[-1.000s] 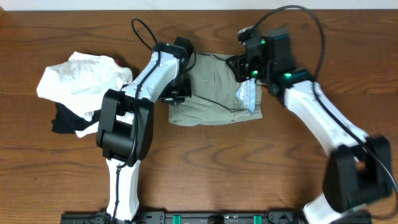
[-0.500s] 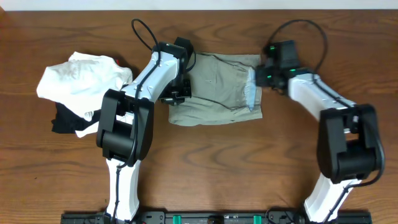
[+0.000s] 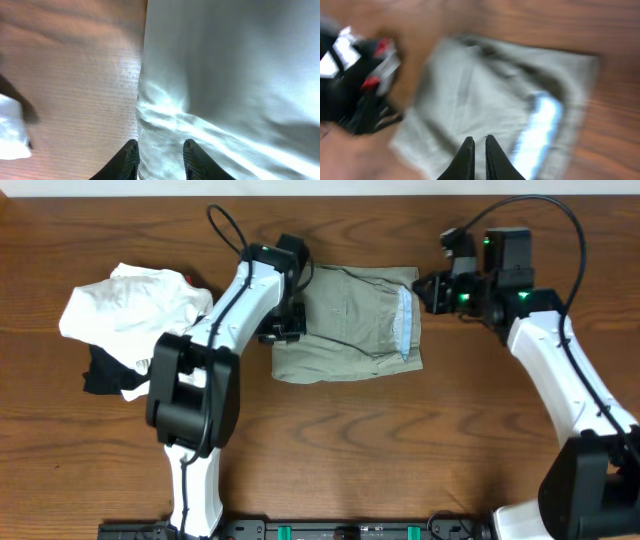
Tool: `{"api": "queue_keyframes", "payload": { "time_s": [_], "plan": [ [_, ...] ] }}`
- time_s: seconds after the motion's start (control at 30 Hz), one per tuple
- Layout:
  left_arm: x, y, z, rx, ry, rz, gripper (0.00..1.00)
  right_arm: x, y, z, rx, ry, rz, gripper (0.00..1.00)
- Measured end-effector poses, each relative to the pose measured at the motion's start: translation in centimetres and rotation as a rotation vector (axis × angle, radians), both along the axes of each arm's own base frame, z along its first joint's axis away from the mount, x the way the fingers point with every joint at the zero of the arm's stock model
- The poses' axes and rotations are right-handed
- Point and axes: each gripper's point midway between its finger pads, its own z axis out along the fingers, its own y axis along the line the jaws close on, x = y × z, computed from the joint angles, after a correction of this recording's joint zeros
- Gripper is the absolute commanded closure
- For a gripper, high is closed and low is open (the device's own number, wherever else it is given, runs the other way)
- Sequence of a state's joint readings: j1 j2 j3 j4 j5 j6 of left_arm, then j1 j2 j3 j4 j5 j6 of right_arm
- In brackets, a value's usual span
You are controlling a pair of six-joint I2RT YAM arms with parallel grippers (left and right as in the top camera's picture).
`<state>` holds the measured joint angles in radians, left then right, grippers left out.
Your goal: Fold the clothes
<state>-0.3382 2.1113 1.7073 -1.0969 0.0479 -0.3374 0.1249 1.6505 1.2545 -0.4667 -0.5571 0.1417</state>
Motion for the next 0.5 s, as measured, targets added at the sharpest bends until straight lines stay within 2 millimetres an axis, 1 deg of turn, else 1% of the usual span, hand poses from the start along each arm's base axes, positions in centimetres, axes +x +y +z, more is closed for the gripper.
{"api": "queue_keyframes", "payload": {
  "time_s": [0.03, 0.07, 0.13, 0.2, 0.23, 0.27, 0.3, 0.33, 0.4, 0.43, 0.5],
  "plan": [
    [0.4, -0.2, 0.6, -0.015, -0.029, 0.002, 0.65, -0.6, 1.2, 0.1, 0.007, 0.009, 0.035, 0.92],
    [0.9, -0.6, 1.4, -0.037, -0.064, 0.0, 0.65, -1.2, 2.2, -0.3, 0.007, 0.027, 0.062, 0.92],
    [1.8, -1.4, 2.6, -0.084, -0.116, -0.011, 0.65, -2.2, 3.9, -1.6, -0.002, 0.07, 0.107, 0.93],
    [2.3, -2.1, 3.1, -0.123, -0.144, -0.025, 0.65, -3.2, 5.6, -4.1, -0.026, 0.137, 0.153, 0.96],
    [2.4, -2.3, 3.1, -0.134, -0.149, -0.03, 0.65, -3.7, 6.2, -5.3, -0.039, 0.169, 0.169, 0.99],
    [2.5, -2.6, 3.0, -0.141, -0.148, -0.037, 0.66, -4.3, 6.8, -6.7, -0.054, 0.211, 0.187, 0.99],
    [2.4, -2.8, 2.8, -0.147, -0.144, -0.044, 0.69, -5.0, 7.2, -8.3, -0.069, 0.258, 0.2, 0.99],
    [2.4, -3.1, 2.4, -0.152, -0.136, -0.053, 0.73, -5.8, 7.6, -10.2, -0.092, 0.316, 0.214, 0.99],
    [2.2, -3.4, 1.7, -0.153, -0.118, -0.069, 0.76, -7.0, 7.6, -12.7, -0.136, 0.397, 0.223, 0.99],
    [2.1, -3.5, 1.1, -0.15, -0.105, -0.075, 0.77, -7.6, 7.4, -13.8, -0.162, 0.431, 0.22, 0.99],
    [1.6, -3.6, -0.4, -0.141, -0.068, -0.082, 0.78, -8.6, 6.3, -15.8, -0.234, 0.497, 0.202, 0.99]
  ]
}}
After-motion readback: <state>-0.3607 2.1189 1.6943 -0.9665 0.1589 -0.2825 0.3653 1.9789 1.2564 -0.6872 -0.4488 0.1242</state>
